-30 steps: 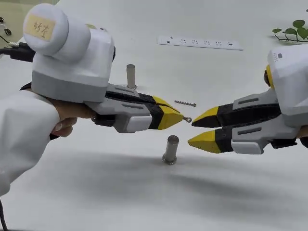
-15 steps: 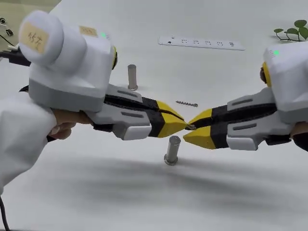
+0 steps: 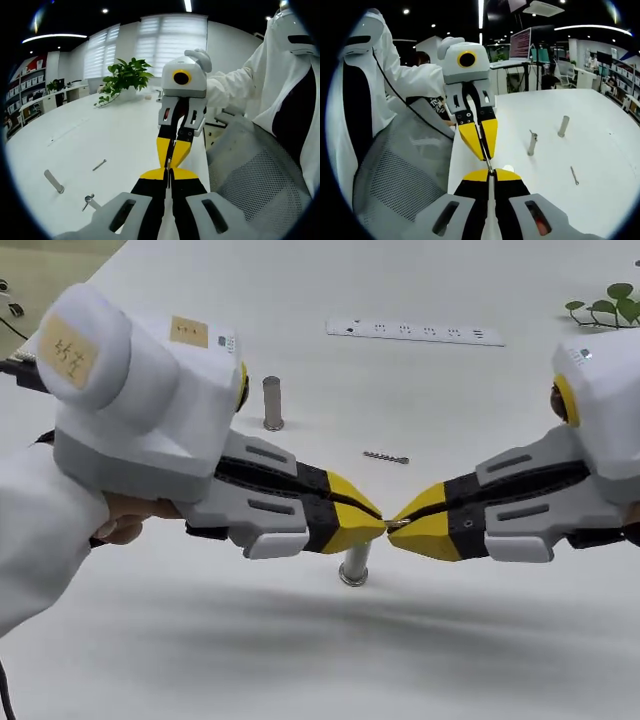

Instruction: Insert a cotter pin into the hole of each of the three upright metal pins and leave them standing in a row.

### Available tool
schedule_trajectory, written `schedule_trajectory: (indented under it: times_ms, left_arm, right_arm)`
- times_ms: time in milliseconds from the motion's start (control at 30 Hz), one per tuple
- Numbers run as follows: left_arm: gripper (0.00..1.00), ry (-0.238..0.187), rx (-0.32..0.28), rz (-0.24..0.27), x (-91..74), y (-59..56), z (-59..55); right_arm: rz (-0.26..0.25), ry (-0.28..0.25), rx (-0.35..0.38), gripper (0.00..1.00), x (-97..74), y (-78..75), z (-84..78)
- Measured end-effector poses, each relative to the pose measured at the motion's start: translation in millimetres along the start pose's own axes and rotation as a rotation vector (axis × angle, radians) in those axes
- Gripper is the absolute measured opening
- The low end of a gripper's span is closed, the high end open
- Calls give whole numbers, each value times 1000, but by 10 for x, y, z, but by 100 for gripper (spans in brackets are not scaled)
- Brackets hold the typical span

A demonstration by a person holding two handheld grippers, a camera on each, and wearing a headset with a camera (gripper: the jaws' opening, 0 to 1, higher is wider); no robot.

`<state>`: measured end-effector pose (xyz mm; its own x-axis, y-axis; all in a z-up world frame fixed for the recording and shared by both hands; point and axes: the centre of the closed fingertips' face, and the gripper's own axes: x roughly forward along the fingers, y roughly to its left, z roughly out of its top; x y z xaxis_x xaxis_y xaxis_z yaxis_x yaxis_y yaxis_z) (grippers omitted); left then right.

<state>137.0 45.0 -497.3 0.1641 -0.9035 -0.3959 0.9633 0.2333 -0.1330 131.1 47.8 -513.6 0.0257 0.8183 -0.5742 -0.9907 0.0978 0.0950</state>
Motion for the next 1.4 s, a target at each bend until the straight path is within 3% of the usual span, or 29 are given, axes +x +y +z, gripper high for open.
schedule_trajectory:
  times_ms: [133, 167, 200, 233, 400, 467, 567, 867, 1067, 1233, 1400]
  left_arm:
    - [0, 2, 16, 1, 26, 11, -35]
    - [0, 3, 96, 11, 32, 45, -38]
    - [1, 0, 137, 19, 37, 58, -36]
    - [3, 6, 92, 27, 45, 63, -58]
    - [26, 16, 95, 50, 46, 125, -115]
    - [28, 45, 76, 58, 60, 153, -186]
    - [30, 58, 73, 80, 80, 212, -234]
    - [22, 102, 65, 65, 173, 221, -345]
    - [19, 111, 62, 83, 200, 296, -376]
    - [11, 137, 76, 86, 219, 311, -425]
    - [10, 138, 63, 82, 214, 311, -417]
  right_arm:
    - [-8, 9, -2, 0, -11, -14, -4]
    - [-6, 22, 1, 0, -13, -10, -21]
    - [-7, 33, -8, 0, -15, -6, -35]
    - [-14, 35, -20, 0, -17, -7, -39]
    - [-41, 57, -27, 0, -45, -70, -104]
    - [-50, 71, -19, 0, -39, -82, -152]
    - [-61, 102, -15, 0, -41, -105, -250]
    - [-94, 190, -13, 0, -73, -232, -507]
    - [-98, 208, -3, 0, -54, -270, -577]
    - [-95, 211, 2, 0, -23, -276, -596]
    - [-92, 212, 6, 0, -7, -287, -604]
